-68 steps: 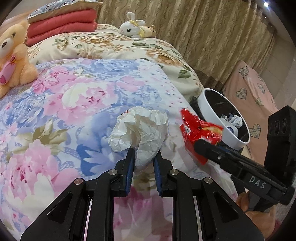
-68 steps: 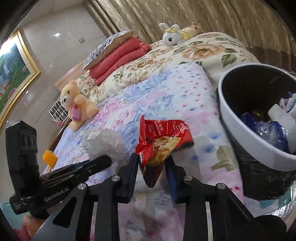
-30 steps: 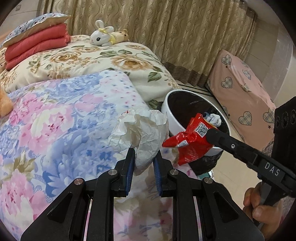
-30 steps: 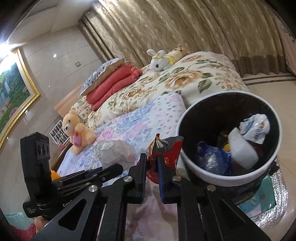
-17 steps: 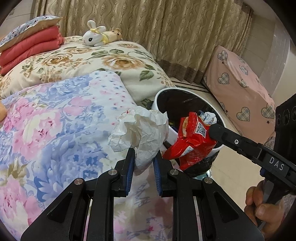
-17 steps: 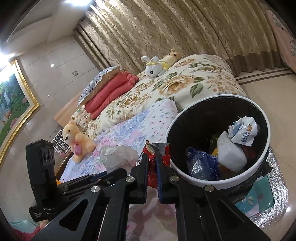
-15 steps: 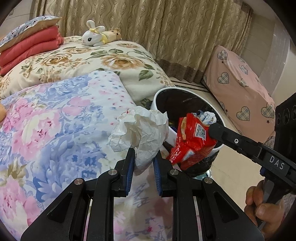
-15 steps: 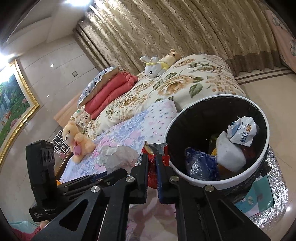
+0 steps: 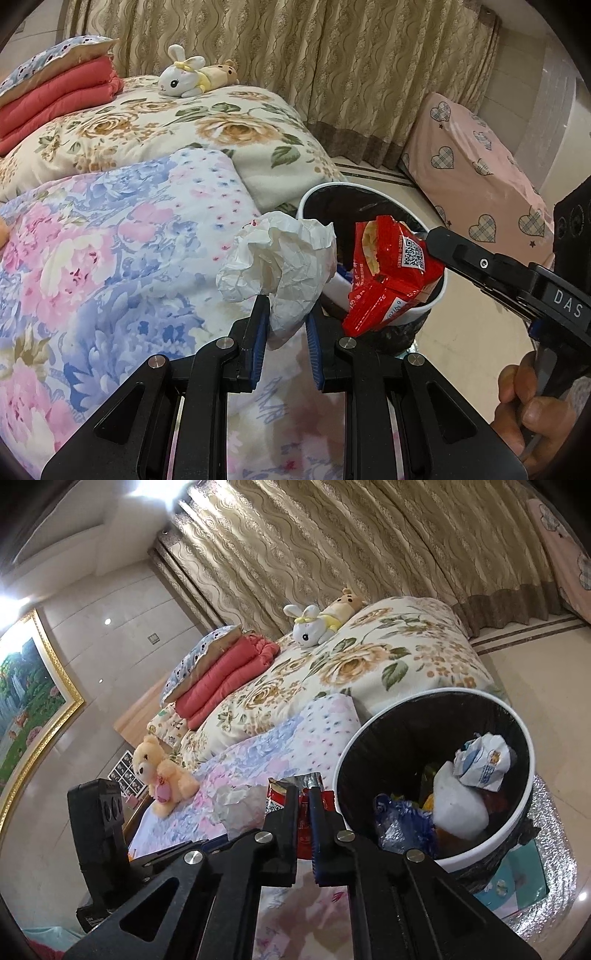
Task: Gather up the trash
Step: 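Lower both items into the bin and open both tools to release them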
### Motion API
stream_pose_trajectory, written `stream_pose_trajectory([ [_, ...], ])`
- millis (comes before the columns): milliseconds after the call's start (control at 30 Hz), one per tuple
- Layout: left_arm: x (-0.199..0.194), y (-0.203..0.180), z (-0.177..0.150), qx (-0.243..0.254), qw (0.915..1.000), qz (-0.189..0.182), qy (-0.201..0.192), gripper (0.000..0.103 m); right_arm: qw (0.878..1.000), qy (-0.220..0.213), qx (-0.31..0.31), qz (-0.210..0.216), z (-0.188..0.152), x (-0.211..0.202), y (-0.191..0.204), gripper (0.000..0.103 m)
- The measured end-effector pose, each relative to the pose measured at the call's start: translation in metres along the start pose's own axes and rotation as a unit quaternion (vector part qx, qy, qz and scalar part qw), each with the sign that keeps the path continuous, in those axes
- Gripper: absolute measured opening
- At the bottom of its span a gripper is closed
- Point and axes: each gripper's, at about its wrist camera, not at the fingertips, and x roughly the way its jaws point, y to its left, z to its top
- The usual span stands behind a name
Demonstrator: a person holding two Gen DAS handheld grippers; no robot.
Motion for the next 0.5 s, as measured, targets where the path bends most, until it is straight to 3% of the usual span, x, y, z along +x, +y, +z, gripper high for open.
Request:
stream_pose_trajectory([
  [500, 0.015, -0.028, 0.022, 0.026, 0.9995, -0.017, -0.001, 0.019, 0.999, -0.027, 0.015, -0.043, 0.024, -0.011, -0.033, 0.004],
])
